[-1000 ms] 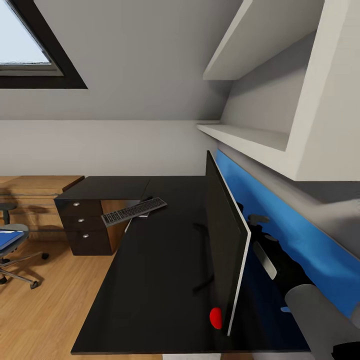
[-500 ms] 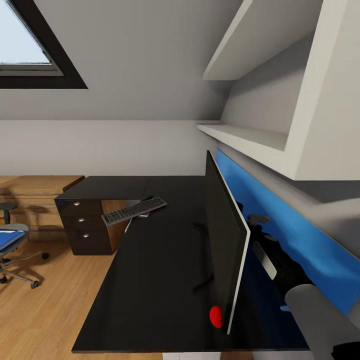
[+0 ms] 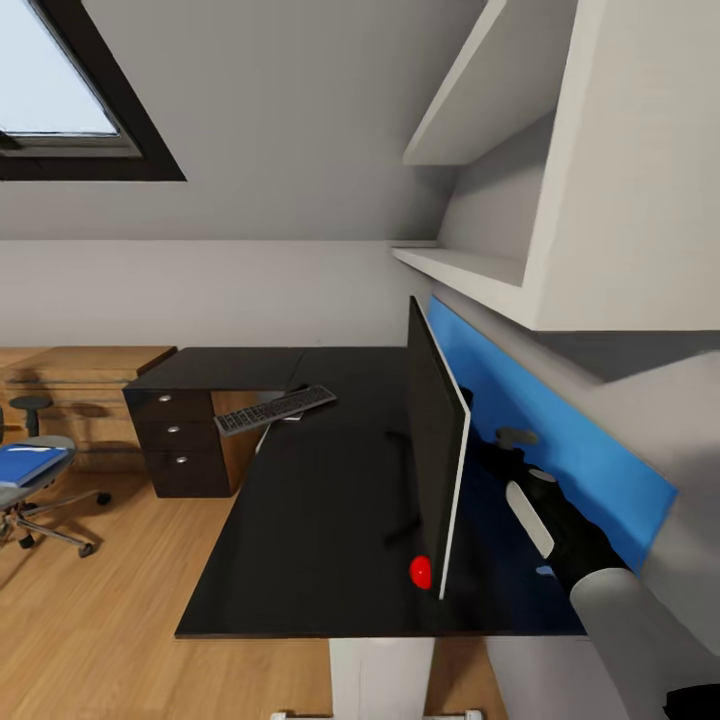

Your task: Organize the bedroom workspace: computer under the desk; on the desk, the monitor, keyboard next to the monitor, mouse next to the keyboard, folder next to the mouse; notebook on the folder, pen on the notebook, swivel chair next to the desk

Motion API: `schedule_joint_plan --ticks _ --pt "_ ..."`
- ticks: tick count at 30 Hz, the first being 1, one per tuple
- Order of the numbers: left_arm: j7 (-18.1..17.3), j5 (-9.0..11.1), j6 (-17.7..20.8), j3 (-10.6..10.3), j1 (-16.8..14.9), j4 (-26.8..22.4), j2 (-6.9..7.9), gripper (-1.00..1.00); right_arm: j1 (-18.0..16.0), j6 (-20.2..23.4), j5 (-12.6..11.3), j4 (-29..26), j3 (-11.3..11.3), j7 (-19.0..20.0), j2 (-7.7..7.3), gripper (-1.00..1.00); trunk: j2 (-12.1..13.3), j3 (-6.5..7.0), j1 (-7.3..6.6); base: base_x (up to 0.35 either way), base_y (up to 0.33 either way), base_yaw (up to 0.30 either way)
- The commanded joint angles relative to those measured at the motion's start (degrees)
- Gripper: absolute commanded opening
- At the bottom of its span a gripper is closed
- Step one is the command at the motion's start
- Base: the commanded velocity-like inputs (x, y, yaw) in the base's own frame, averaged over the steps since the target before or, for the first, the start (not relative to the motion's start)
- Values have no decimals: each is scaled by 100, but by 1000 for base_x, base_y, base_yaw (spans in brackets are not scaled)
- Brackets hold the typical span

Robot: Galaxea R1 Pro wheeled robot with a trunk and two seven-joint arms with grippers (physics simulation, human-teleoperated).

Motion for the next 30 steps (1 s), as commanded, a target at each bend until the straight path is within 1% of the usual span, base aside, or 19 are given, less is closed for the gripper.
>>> schedule_joint_plan --ticks 1,26,29,30 --pt "33 46 34 6 4 -23 -1 100 -3 18 -56 -11 30 -50 -9 100 -4 -5 -3 -338 0 0" --pt "46 45 34 -6 4 -25 -1 100 5 41 -54 31 25 -83 35 100 -4 -5 -3 -340 4 0" --pt "52 46 34 -6 1 -25 -1 100 75 46 -60 36 32 -77 37 100 -4 -5 -3 -337 80 0" --pt "58 46 34 -9 0 -26 -1 100 193 42 -62 8 34 -71 37 100 -4 -5 -3 -330 115 0"
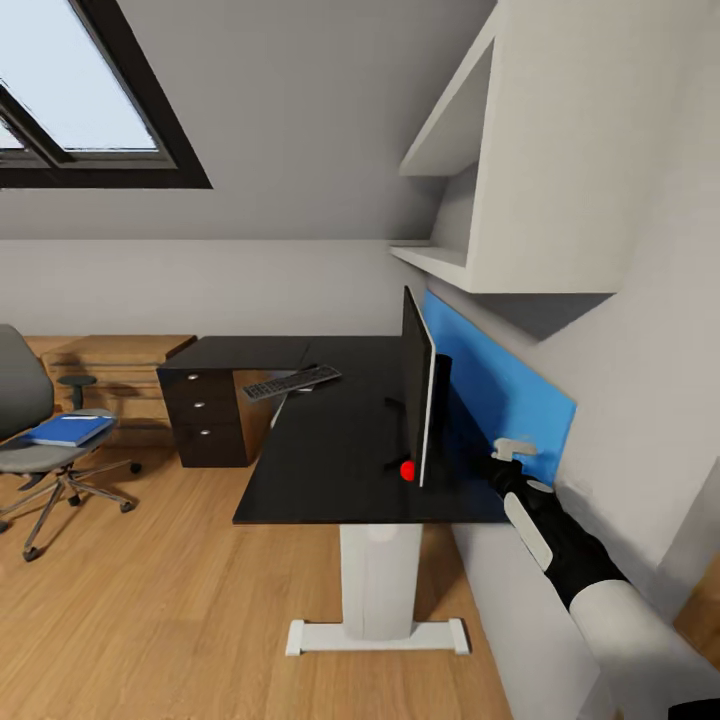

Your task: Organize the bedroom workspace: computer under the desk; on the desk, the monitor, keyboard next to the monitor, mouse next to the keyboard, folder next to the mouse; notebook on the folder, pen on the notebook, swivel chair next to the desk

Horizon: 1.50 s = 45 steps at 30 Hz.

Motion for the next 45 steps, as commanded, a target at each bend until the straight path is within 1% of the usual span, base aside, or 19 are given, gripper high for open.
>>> schedule_joint_plan --ticks 1,4,5,6,7,12,16,21,27,30,35,37,38,41,42,45 --pt "31 46 32 3 3 -18 0 100 82 18 -52 -36 36 -49 -8 100 -5 -5 -3 -327 125 0" --pt "39 34 32 -3 4 -18 0 100 349 28 -40 -178 47 -49 -6 100 -5 -5 -3 -259 105 0" --pt "39 34 32 -3 4 -18 0 100 349 28 -40 -178 47 -49 -6 100 -5 -5 -3 -211 86 0" --pt "39 32 32 -4 3 -19 0 100 483 37 -36 -311 42 -56 -13 100 -5 -5 -3 -135 55 0" --pt "38 31 32 -6 2 -19 0 100 537 41 -35 -375 41 -56 -23 100 -5 -5 -3 -108 44 0" --pt "25 30 45 -48 0 -21 6 100 832 106 -30 -591 34 -73 -32 100 -5 -5 -3 -58 24 0" --pt "12 34 120 -99 -43 -79 8 100 1149 218 -28 -725 40 -82 -7 100 -5 -5 -3 -16 7 0" --pt "8 37 226 -106 -74 -116 16 100 1392 250 -24 -945 46 -90 16 100 -5 -5 -3 -5 2 0" --pt "1 37 259 -108 -105 -133 18 100 1489 257 -30 -1039 58 -146 27 100 -5 -5 -3 -1 60 0" --pt "0 39 265 -108 -195 -186 18 100 1563 258 -31 -1172 72 -157 48 100 -5 -5 -3 0 209 0" --pt "-1 39 312 -108 -374 -301 23 100 1791 261 -32 -1553 155 -167 84 100 -5 -5 -3 0 266 0" --pt "4 37 439 -108 -512 -337 20 100 2037 293 -58 -1855 203 -196 104 100 -5 -5 -3 0 286 0" --pt "6 36 508 -108 -584 -352 19 100 2252 401 -92 -2033 221 -246 163 100 -5 -5 -3 0 293 0" --pt "11 37 533 -108 -624 -357 23 100 2406 480 -110 -2094 210 -266 318 100 -5 -5 -3 0 294 0" --pt "11 37 543 -108 -659 -359 23 100 2494 511 -117 -2117 194 -274 422 100 -5 -5 -3 0 295 0" --pt "14 33 557 -108 -739 -361 22 100 2585 538 -124 -2134 182 -279 531 100 -5 -5 -3 0 295 0"
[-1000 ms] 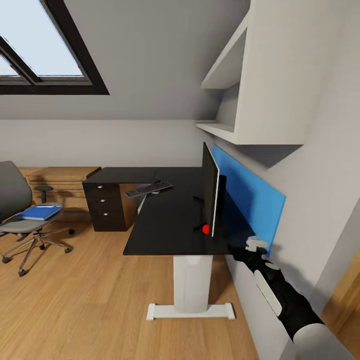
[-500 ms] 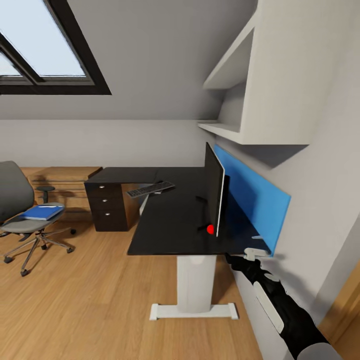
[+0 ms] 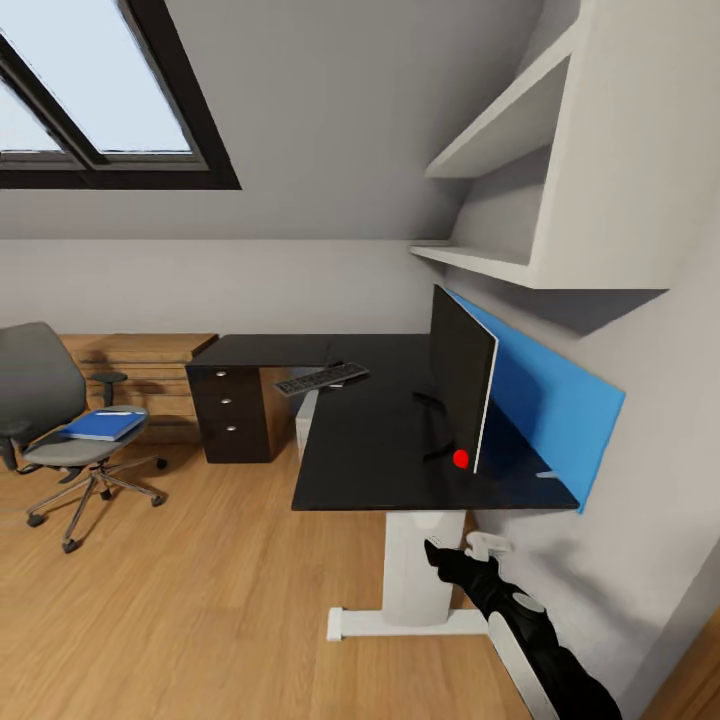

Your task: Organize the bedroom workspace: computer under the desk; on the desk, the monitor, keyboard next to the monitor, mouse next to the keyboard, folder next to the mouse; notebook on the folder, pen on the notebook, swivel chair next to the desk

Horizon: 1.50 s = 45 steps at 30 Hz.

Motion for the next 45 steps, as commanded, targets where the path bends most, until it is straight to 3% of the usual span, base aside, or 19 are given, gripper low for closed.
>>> schedule_joint_plan --ticks 1,11,16,17,18,21,24,34,45 --pt "35 55 33 2 -28 -17 1 100 20 24 -60 -10 20 -58 18 100 -4 -5 1 0 295 0" --pt "23 54 354 -222 -436 -19 13 100 236 9 -54 -63 66 -54 149 100 -4 -5 1 0 296 0" --pt "68 48 879 -268 -948 -17 21 100 253 115 -81 -1094 60 -57 166 100 -4 -5 1 0 296 0" --pt "96 46 1039 -276 -1216 2 13 100 253 288 -128 -1516 69 -61 173 100 -4 -5 1 0 295 0" --pt "134 45 1158 -584 -1742 58 -13 100 197 496 -264 -1950 50 -62 201 100 -4 -5 1 0 299 -10" --pt "140 40 1137 -845 -1831 69 -15 100 183 522 -319 -2048 69 -59 206 100 -4 -5 1 0 308 -5" --pt "128 37 1126 -898 -1847 74 -18 100 180 526 -327 -2065 76 -58 209 100 -4 -5 1 0 315 -2" --pt "76 34 1114 -951 -1862 78 -21 100 184 523 -335 -2121 104 -58 223 100 -4 -5 1 0 317 -9" --pt "66 34 1113 -956 -1863 80 -22 100 182 529 -336 -2143 92 -66 306 100 -4 10 1 0 318 -257"
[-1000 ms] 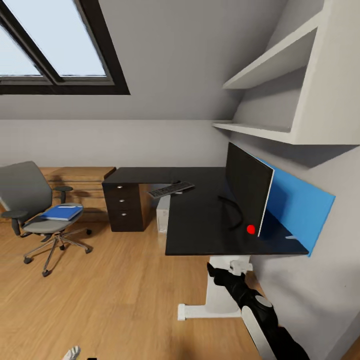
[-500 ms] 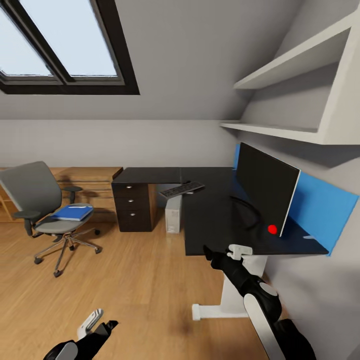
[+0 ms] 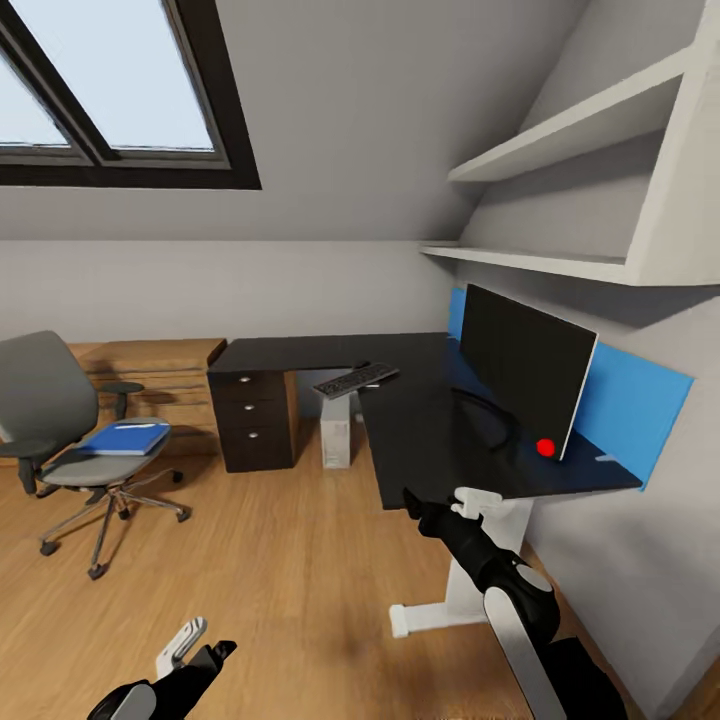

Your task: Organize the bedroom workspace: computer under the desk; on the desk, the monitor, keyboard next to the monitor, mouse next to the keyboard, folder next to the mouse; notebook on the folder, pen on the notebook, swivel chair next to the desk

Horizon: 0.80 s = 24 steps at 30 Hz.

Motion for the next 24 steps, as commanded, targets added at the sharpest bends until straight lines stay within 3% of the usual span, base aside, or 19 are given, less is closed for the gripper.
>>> schedule_joint_plan --ticks 1,12,24 --pt "50 60 2 -29 0 -10 8 100 -6 21 -60 -9 -5 -56 11 100 -4 -4 0 5 318 -288" --pt "49 -50 2 -249 0 -10 8 100 -2 13 -60 -12 -27 -56 27 100 -4 29 0 119 317 -291" --pt "49 -56 2 -277 0 -7 8 100 -2 13 -60 -18 -19 -56 24 100 -4 62 0 202 299 -292"
